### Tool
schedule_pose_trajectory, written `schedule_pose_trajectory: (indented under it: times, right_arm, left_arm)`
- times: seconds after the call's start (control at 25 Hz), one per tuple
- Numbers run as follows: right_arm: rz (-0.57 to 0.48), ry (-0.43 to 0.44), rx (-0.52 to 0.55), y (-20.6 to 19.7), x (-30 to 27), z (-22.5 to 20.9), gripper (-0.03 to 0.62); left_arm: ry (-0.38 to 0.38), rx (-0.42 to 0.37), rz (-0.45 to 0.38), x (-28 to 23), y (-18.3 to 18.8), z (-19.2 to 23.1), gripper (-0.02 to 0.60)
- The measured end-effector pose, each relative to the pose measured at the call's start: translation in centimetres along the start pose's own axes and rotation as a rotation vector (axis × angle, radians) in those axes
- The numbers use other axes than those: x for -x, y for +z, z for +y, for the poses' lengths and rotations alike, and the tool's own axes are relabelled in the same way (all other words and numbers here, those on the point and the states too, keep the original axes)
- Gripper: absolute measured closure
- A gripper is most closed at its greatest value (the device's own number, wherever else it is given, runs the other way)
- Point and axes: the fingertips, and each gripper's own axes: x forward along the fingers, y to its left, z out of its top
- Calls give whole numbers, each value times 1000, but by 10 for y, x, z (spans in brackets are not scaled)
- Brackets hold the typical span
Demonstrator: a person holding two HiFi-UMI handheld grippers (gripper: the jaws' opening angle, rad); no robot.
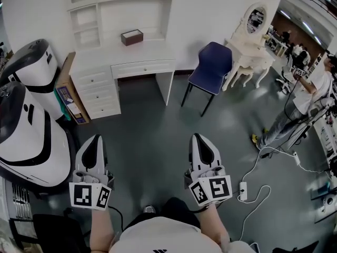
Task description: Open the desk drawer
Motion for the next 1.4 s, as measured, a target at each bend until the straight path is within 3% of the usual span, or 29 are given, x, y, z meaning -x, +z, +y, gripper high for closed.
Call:
schedule_pose_trajectory:
  times: [0.48, 1.0, 1.4]
  right_arm:
    - [5, -11, -6, -19, -67, -19, 594]
    - [-14, 99, -16, -26, -224, -77, 594]
    - [-10, 121, -50, -47, -301, -137, 594]
  left_arm:
    - [12, -9, -12, -53, -21, 32, 577]
    - [75, -15, -25, -192, -34, 66, 577]
    - [87, -42, -29, -282, -51, 67, 577]
